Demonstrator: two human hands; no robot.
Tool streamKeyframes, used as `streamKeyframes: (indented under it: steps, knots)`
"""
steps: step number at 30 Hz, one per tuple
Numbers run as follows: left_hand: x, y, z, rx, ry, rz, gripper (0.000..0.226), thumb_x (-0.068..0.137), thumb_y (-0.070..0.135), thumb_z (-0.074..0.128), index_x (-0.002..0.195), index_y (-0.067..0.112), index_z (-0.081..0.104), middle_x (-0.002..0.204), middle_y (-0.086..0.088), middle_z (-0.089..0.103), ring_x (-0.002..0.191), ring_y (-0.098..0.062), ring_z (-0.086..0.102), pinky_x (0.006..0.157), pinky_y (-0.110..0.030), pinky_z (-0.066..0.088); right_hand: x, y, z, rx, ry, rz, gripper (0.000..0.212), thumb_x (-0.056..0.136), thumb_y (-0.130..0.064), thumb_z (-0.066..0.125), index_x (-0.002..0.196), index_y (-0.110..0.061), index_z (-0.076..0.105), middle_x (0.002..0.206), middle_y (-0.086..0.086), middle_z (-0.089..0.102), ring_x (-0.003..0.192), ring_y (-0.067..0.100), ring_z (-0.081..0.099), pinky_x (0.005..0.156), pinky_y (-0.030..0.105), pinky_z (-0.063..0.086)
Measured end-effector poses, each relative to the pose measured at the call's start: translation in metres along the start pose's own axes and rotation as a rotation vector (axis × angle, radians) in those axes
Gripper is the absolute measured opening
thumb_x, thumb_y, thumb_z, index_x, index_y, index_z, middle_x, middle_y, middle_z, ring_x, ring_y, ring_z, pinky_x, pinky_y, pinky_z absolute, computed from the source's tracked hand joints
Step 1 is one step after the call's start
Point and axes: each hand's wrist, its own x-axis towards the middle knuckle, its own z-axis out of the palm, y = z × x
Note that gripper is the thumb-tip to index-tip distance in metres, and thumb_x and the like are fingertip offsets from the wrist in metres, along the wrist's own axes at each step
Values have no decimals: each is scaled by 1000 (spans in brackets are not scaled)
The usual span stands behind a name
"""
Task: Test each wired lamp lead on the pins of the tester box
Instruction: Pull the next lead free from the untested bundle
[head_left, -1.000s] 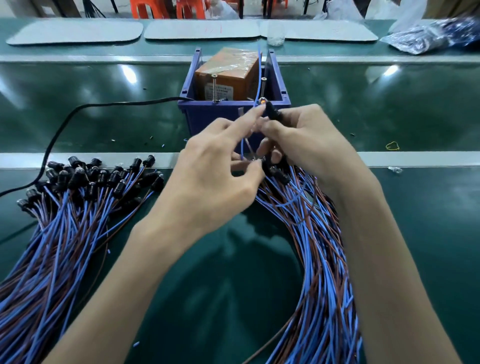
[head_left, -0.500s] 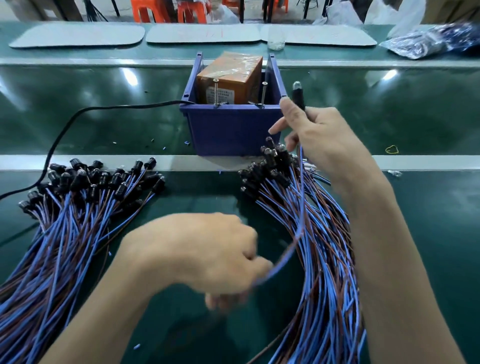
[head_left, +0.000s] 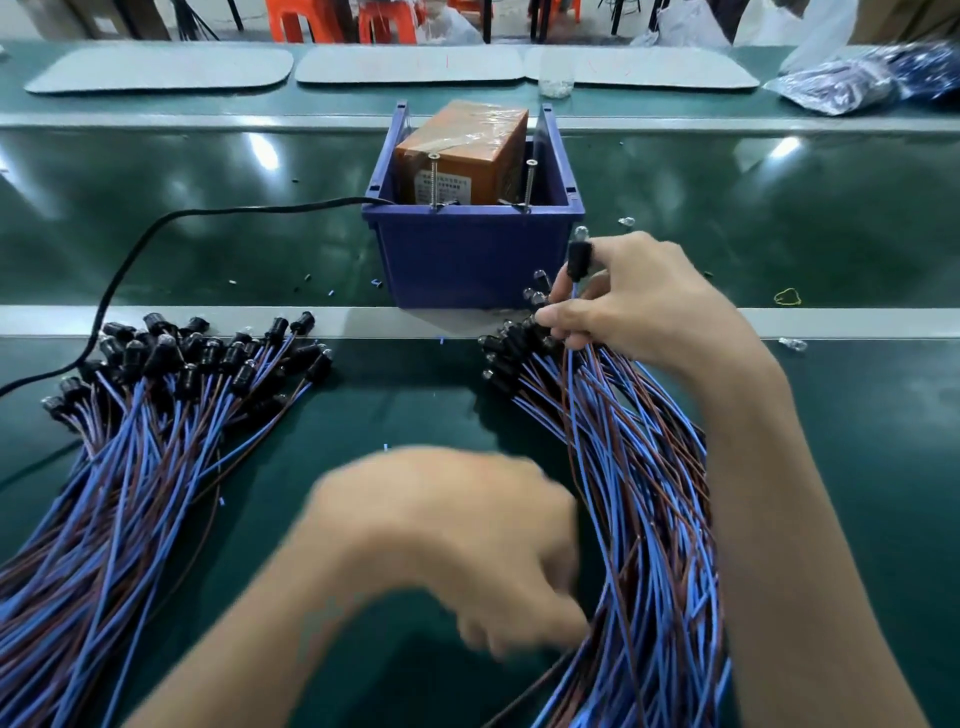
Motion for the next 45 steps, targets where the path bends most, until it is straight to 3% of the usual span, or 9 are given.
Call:
streamKeyframes:
  steps: [2,8,12,19,24,31,37,42,45]
  knots:
    - [-40,-36,-8,8,146,-46,41,85,53,50,78,17,69,65,11,71,49,4,59,56,-16,50,-4,-1,-4,-99,41,-12,16,74,-26,79,77,-17,66,58,-5,65,55,4,62,62,21,50]
    - [-51,-155,-5,-147,464,-653,44,71,56,74,64,13,72,51,5,67,59,-14,66,67,-26,53,-7,-10,-1,-210,60,41,31,64,-35,85,80,-22,62,81,-1,60,79,24,56,75,32,49]
    - [-48,-168,1,-144,521,-750,25,67,45,83,58,25,72,54,8,67,72,-19,66,78,-34,55,-8,-14,-2,-209,126,34,40,71,-44,80,102,-26,63,95,0,65,96,25,60,88,41,50]
    - [-25,-141,3,-17,700,-816,12,72,28,71,82,23,73,84,-5,67,82,-27,60,70,-29,43,-8,-21,2,-58,281,-59,22,81,-46,70,83,-24,68,66,-13,56,78,15,59,77,32,50]
    - [-31,-125,-4,-161,846,-685,9,68,31,74,63,25,70,72,-2,66,78,-28,61,66,-28,43,-9,-31,9,87,261,-145,23,85,-41,68,75,-21,70,59,-12,60,57,1,52,59,15,41]
    - [-45,-69,-15,-616,1238,84,6,74,26,75,69,27,71,51,11,56,44,0,41,44,-11,34,-13,-40,15,251,-97,-195,32,90,-47,60,66,-28,67,55,-16,60,51,-4,49,55,13,35]
    - [-33,-38,-12,-882,1313,127,12,82,20,73,80,26,62,52,10,59,45,-3,50,46,-21,44,-13,-37,11,466,-19,-236,22,91,-31,63,74,-21,73,66,-3,69,52,-5,52,52,8,38]
    - [-30,-11,-11,-1254,984,148,35,93,32,53,66,15,67,64,3,72,38,-6,54,40,-10,37,-9,-37,12,506,236,-241,29,93,-33,61,70,-16,66,62,-4,63,58,8,57,60,28,47]
    - [-23,-1,-9,-1530,659,128,43,95,44,39,101,12,66,90,2,76,62,-8,68,45,-9,41,-9,-40,9,699,299,-212,25,98,-31,53,76,-20,58,71,2,69,70,16,68,64,28,54]
